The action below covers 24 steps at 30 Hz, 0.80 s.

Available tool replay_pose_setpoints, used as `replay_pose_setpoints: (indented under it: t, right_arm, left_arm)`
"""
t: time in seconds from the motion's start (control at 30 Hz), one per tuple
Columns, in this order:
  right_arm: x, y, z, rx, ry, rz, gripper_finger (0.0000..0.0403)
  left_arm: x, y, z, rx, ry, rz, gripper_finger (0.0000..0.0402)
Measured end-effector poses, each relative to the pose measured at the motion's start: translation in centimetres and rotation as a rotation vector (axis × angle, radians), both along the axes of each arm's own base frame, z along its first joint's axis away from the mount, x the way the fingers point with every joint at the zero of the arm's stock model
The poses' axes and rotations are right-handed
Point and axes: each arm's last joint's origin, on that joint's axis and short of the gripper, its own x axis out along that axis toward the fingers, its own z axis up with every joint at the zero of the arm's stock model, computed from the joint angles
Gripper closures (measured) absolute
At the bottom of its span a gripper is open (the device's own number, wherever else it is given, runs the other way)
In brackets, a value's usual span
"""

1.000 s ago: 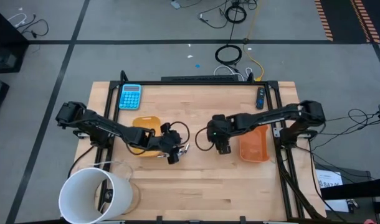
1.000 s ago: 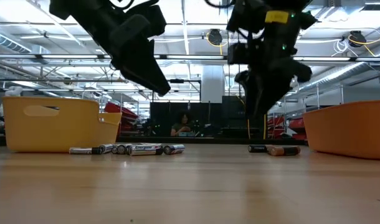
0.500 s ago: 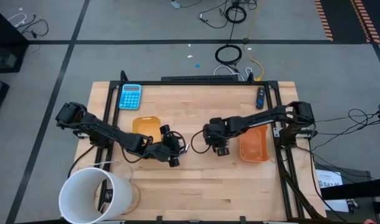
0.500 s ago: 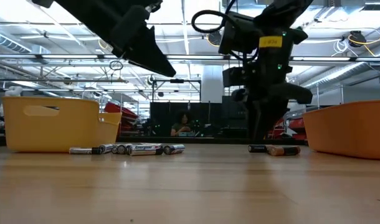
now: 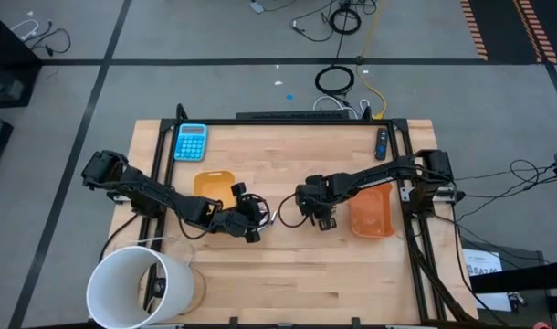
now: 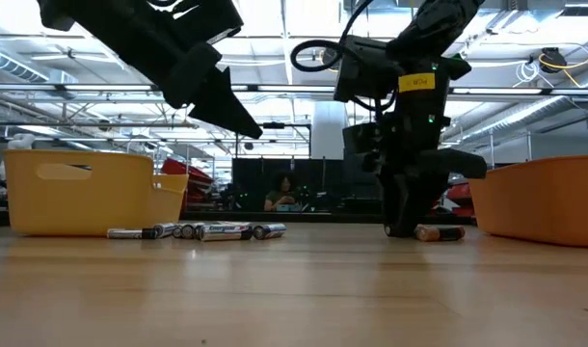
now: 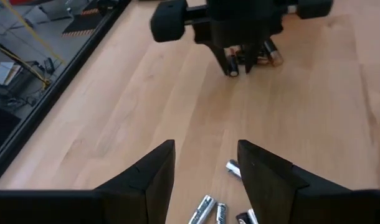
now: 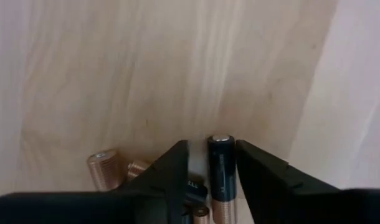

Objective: Sort batteries
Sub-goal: Put the black battery into the orange bin

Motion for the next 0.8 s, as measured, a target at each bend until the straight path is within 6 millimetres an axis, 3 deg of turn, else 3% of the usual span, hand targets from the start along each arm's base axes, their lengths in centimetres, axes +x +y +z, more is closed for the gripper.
replay_pose_setpoints:
  t: [0.2, 0.33, 0.43, 0.5, 0.57, 0.63, 0.8]
  right_arm:
    - [0.0, 0.0, -0.4, -0.018, 0.024, 0.073, 0.038]
    - [0.3, -0.1, 0.4, -0.05, 0.0, 0.069, 0.0381]
    - [0.5, -0.1, 2.3, -0.181, -0.023, 0.058, 0.0381]
    - [0.2, -0.4, 5.2, -0.24, -0.079, 0.022, 0.0381]
    - [-0.9, -0.4, 8.4, -0.25, -0.147, -0.046, 0.0381]
    - [-3.0, -0.1, 10.3, -0.213, -0.147, -0.131, 0.0381]
    - [-9.6, 1.7, 12.0, -0.119, -0.097, -0.378, 0.0381]
  left_arm:
    - [0.0, 0.1, 0.0, -0.011, -0.01, 0.022, 0.0217]
    - [0.1, 0.4, 0.0, -0.012, -0.012, 0.035, 0.0217]
    - [0.1, 0.6, 0.0, -0.018, -0.013, 0.046, 0.0217]
    - [0.1, 0.7, -0.1, -0.045, -0.021, 0.064, 0.0217]
    - [0.1, 0.7, -0.1, -0.073, -0.024, 0.067, 0.0217]
    - [0.1, 0.7, -0.2, -0.093, -0.013, 0.057, 0.0217]
    - [0.0, 0.7, -0.3, -0.085, 0.011, 0.047, 0.0217]
